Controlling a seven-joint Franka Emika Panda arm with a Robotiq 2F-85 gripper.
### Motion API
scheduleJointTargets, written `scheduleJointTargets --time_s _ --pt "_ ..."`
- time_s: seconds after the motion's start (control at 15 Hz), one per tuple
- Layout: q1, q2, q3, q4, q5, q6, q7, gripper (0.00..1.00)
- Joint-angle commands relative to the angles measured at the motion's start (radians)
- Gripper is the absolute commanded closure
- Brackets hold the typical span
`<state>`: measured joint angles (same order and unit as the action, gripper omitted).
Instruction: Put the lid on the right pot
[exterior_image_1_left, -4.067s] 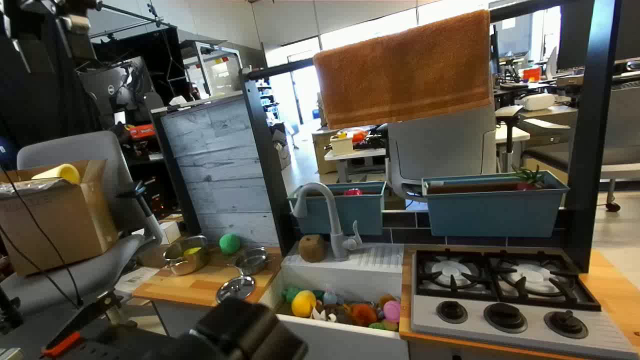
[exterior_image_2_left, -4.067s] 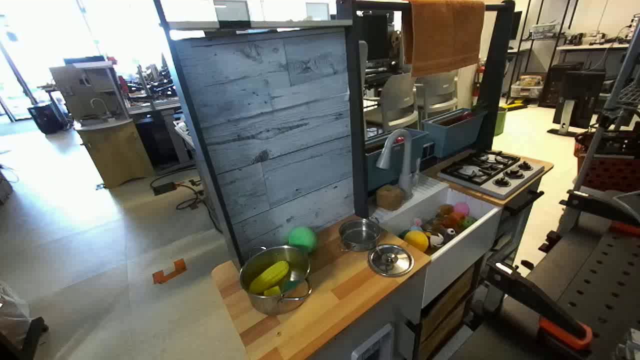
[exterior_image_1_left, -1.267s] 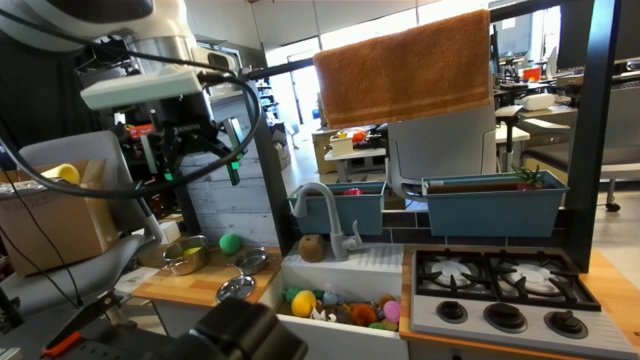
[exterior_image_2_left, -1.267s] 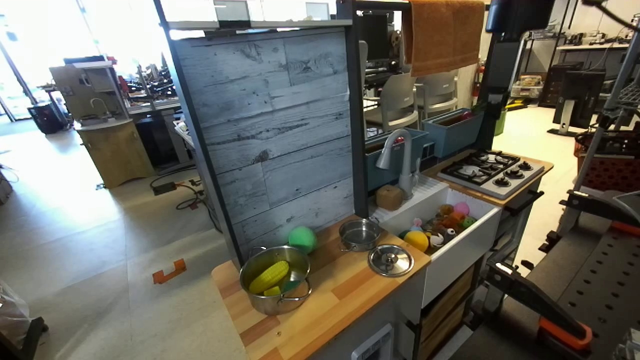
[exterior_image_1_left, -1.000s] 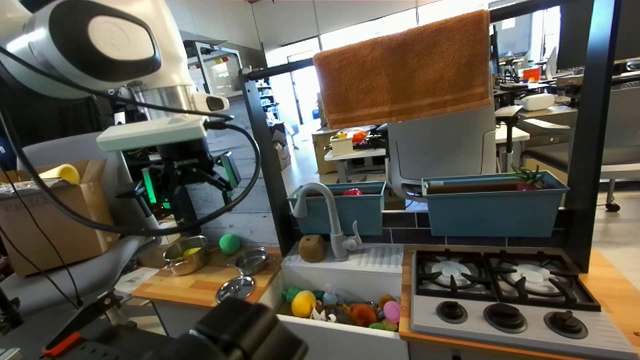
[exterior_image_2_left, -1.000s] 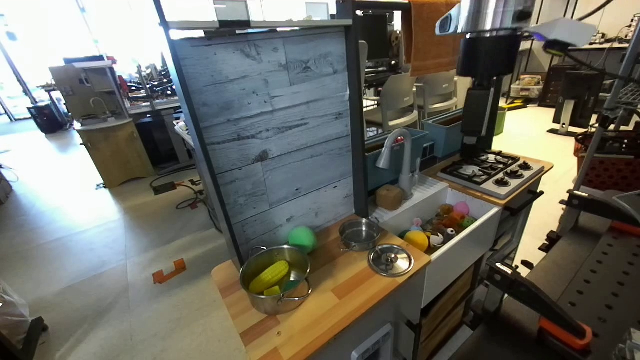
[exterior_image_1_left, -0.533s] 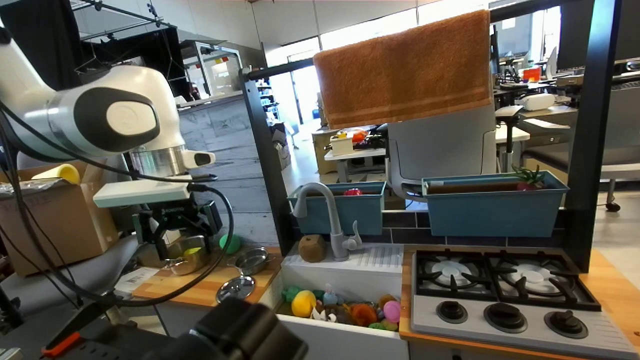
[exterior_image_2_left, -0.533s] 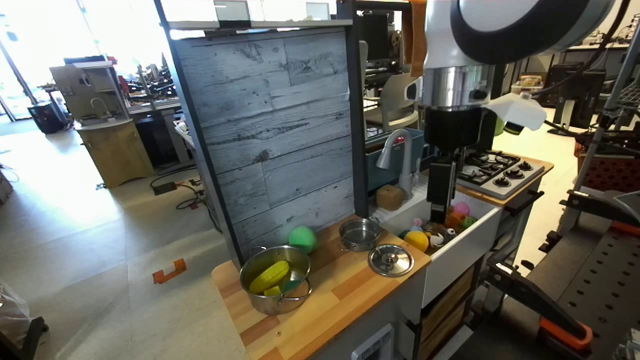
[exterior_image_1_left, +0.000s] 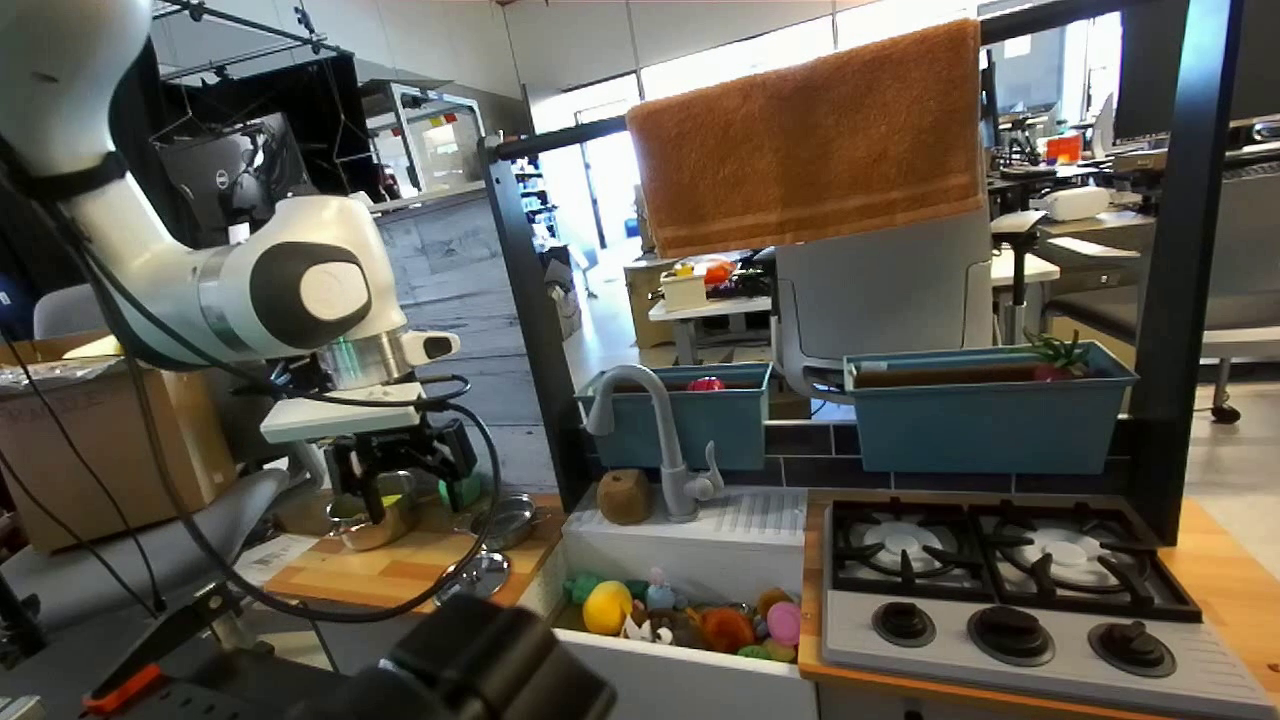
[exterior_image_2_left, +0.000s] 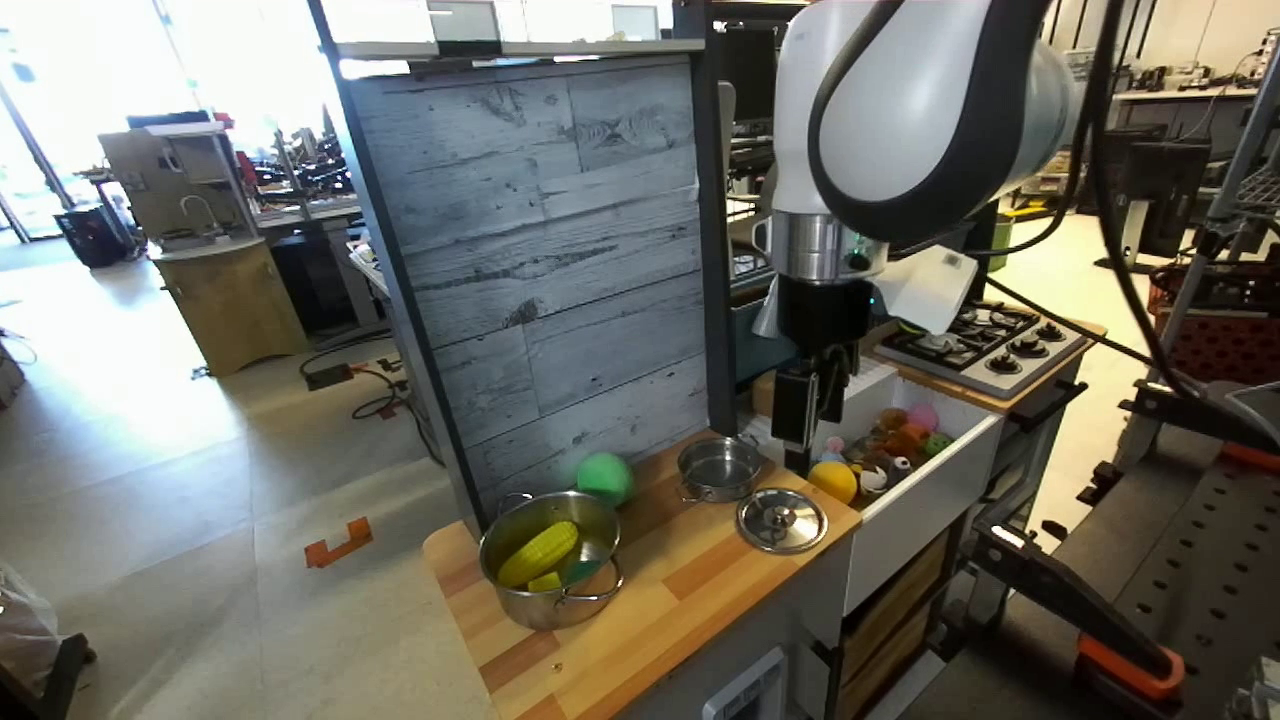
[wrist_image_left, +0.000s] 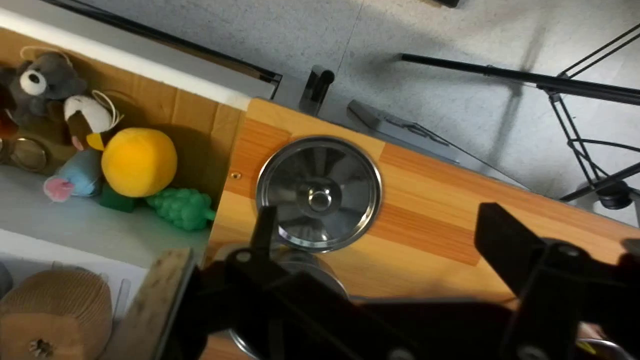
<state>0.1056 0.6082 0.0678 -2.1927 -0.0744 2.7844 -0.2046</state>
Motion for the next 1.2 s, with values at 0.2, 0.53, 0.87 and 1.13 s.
scheduleJointTargets --time_s 0.2,0.53,0.87,1.13 --pt "0.065 0.21 -0.087 0.253 -0.139 -0.05 0.035 0.0" --pt "0.094 0.353 -0.084 0.355 -0.166 -0.022 0.042 0.0" --pt "0.115 0.459 -0.082 0.445 -0.152 -0.05 0.059 0.0" --pt "0.117 0.461 -0.085 0.472 -0.152 -0.074 0.074 0.37"
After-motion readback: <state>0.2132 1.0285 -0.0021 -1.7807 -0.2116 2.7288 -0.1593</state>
